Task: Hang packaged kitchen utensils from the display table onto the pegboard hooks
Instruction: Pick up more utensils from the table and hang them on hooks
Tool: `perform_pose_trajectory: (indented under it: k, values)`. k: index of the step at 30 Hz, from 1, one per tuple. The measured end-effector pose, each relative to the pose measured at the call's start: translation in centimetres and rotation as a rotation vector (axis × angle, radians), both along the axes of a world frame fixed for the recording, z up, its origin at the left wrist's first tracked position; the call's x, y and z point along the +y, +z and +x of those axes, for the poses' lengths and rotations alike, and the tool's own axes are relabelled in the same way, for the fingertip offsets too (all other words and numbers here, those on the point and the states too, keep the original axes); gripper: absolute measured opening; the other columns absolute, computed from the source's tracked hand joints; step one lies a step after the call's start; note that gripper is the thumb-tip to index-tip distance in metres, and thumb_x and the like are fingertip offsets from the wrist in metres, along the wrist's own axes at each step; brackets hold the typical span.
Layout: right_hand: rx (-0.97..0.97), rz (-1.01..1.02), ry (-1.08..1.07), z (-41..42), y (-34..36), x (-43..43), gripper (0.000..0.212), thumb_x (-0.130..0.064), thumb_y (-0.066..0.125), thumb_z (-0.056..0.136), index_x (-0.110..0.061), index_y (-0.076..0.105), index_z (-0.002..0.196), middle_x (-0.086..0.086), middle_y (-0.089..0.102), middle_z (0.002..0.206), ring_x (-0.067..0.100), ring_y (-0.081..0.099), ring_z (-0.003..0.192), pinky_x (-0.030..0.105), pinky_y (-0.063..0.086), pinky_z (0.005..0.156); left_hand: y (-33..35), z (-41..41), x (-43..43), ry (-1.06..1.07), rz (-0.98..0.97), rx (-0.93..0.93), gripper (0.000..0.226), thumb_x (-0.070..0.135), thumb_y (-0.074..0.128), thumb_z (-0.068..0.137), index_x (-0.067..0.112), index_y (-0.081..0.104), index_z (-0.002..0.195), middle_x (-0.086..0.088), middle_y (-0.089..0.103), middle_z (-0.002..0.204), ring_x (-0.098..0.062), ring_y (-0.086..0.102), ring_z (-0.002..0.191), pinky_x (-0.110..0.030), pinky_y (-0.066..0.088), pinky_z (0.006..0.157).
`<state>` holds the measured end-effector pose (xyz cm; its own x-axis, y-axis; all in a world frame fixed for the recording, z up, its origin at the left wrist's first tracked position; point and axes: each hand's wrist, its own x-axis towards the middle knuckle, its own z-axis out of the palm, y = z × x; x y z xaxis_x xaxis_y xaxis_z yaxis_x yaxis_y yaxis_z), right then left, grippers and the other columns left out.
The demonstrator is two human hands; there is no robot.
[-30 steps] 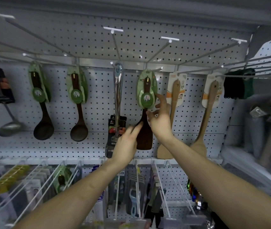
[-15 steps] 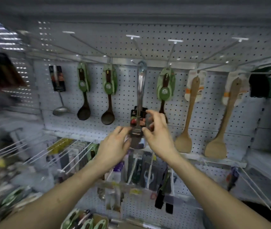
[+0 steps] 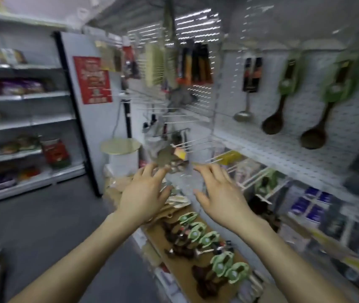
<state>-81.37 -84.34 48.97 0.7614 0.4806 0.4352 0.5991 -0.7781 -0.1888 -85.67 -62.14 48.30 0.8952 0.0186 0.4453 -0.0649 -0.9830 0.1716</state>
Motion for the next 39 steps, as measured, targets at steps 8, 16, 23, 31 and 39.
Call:
perform_pose_trajectory:
  k: [8,16,23,31,39]
  values:
    - [0.038,-0.048,0.225,4.6,-1.8,22.4,0.062,-0.035,0.061,0.101,-0.026,0.039,0.159,0.004,0.042,0.148,0.030,0.042,0.140,0.050,0.041,0.113,-1.5,-0.5,18.4,0.271,0.025,0.088,0.052,0.052,0.055,0.103,0.029,0.050,0.149,-0.001,0.044,0.156,-0.033,0.050,0.137,-0.049,0.054,0.095]
    - [0.067,-0.108,0.327,8.6,-4.1,36.1,0.060,-0.036,0.058,0.103,-0.024,0.039,0.159,0.005,0.044,0.145,0.031,0.045,0.136,0.049,0.045,0.106,-3.9,0.0,30.9,0.435,0.027,0.127,0.054,0.053,0.056,0.102,0.028,0.054,0.149,-0.003,0.048,0.152,-0.034,0.053,0.134,-0.050,0.053,0.095]
    - [0.118,-0.189,0.363,14.5,-7.7,43.5,0.059,-0.039,0.057,0.101,-0.026,0.039,0.155,0.006,0.040,0.152,0.033,0.043,0.140,0.049,0.041,0.112,-7.4,4.6,38.2,0.522,-0.008,0.188,0.056,0.053,0.057,0.102,0.027,0.052,0.151,-0.004,0.045,0.156,-0.034,0.049,0.140,-0.051,0.050,0.102]
    - [0.101,-0.250,0.436,23.7,-10.2,52.8,0.066,-0.048,0.062,0.099,-0.023,0.039,0.156,0.008,0.043,0.150,0.033,0.043,0.141,0.051,0.041,0.113,-8.6,12.2,46.0,0.671,0.084,0.237,0.057,0.053,0.060,0.100,0.026,0.053,0.149,-0.008,0.045,0.160,-0.035,0.046,0.144,-0.053,0.045,0.107]
    - [0.053,-0.294,0.511,30.5,-9.6,63.0,0.069,-0.051,0.059,0.099,-0.025,0.036,0.158,0.007,0.036,0.157,0.031,0.039,0.142,0.050,0.043,0.106,-8.0,18.6,53.6,0.766,0.120,0.232,0.057,0.054,0.058,0.100,0.025,0.052,0.149,-0.009,0.046,0.161,-0.035,0.045,0.146,-0.054,0.045,0.107]
